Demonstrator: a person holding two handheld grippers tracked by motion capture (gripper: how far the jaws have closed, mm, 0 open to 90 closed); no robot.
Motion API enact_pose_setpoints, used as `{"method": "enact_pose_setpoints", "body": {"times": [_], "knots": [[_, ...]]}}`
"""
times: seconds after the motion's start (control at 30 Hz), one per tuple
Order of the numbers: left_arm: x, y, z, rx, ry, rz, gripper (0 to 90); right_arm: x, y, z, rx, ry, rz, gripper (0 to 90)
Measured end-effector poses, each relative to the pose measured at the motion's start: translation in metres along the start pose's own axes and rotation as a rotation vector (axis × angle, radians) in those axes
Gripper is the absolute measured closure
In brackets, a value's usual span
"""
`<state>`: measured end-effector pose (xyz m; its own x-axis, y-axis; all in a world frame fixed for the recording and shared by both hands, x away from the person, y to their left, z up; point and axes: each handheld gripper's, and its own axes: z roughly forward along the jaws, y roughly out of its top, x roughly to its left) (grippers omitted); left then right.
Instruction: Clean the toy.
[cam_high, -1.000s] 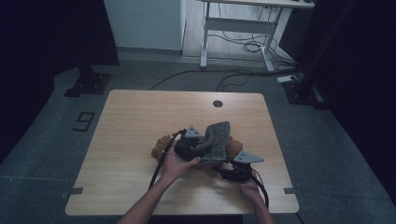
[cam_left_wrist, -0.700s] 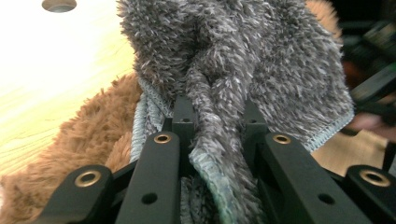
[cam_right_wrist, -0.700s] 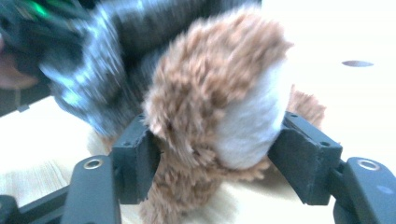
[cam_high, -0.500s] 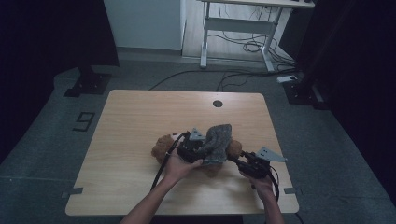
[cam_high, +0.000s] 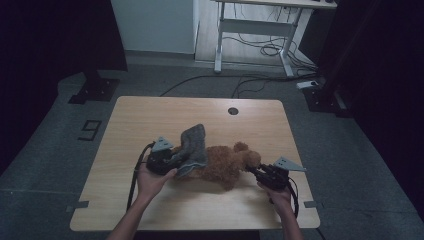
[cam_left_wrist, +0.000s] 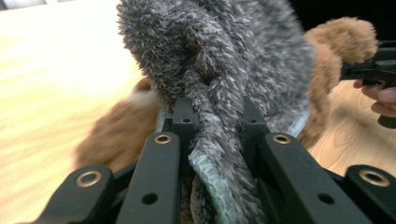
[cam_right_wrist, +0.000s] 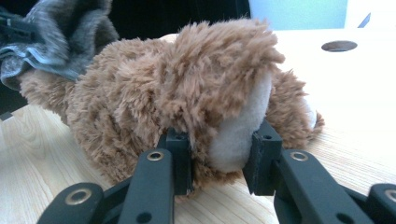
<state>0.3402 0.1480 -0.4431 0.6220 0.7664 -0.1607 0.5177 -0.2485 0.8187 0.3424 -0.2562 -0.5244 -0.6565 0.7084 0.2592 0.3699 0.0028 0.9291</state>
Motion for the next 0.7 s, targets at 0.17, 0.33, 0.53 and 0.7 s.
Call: {"method": "enact_pose_setpoints", "body": {"times": [0.17, 0.33, 0.53, 0.7], "knots": [[0.017, -0.015, -0.011, 0.009, 0.05, -0.027, 74.6, -0.001, -0.001, 0.0, 0.005, -0.017, 0.011, 67.4], [0.028, -0.025, -0.011, 0.016, 0.057, -0.064, 74.6, -0.002, -0.002, 0.001, 0.002, -0.012, 0.012, 67.4], [0.046, -0.044, -0.006, 0.063, 0.088, -0.104, 74.4, -0.002, -0.002, 0.0, 0.007, -0.007, 0.007, 67.3], [0.055, -0.054, -0.01, 0.061, 0.092, -0.138, 74.6, -0.003, -0.003, 0.001, 0.01, -0.014, 0.011, 67.3]]}}
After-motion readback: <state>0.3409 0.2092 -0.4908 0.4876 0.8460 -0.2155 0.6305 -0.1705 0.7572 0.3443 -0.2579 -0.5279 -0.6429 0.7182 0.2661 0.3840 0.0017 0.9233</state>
